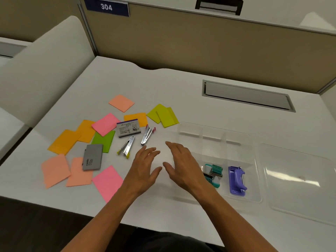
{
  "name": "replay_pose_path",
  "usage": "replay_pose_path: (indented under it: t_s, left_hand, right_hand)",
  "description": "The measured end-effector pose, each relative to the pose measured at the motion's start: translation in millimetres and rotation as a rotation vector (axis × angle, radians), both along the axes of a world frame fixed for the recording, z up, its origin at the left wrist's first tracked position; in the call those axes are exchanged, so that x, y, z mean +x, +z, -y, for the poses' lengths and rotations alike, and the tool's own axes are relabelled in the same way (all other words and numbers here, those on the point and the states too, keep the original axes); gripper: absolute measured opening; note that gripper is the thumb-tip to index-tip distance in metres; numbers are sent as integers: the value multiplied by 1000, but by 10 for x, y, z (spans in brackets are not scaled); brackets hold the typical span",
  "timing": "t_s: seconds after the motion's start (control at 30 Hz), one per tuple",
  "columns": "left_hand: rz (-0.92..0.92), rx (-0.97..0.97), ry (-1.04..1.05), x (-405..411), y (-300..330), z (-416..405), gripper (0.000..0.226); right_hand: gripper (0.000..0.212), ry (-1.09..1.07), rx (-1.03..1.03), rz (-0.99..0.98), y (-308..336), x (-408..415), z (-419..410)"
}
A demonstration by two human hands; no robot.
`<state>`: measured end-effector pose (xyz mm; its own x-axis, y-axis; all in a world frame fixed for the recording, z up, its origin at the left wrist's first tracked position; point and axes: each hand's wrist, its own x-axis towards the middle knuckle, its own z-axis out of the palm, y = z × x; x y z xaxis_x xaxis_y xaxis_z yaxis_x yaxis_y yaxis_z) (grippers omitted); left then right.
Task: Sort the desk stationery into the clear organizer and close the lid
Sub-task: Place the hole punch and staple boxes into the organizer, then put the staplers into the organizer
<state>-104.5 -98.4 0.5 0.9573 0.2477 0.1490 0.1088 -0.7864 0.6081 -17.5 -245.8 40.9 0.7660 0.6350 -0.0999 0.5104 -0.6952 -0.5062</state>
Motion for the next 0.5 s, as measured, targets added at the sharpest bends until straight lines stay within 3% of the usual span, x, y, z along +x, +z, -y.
replay_pose_path:
  t_s: [0.5]
  left_hand:
    - [-144, 12, 246, -79, -203, -907, 58]
  right_hand:
    - [70, 101, -143, 6, -175, 303, -1065]
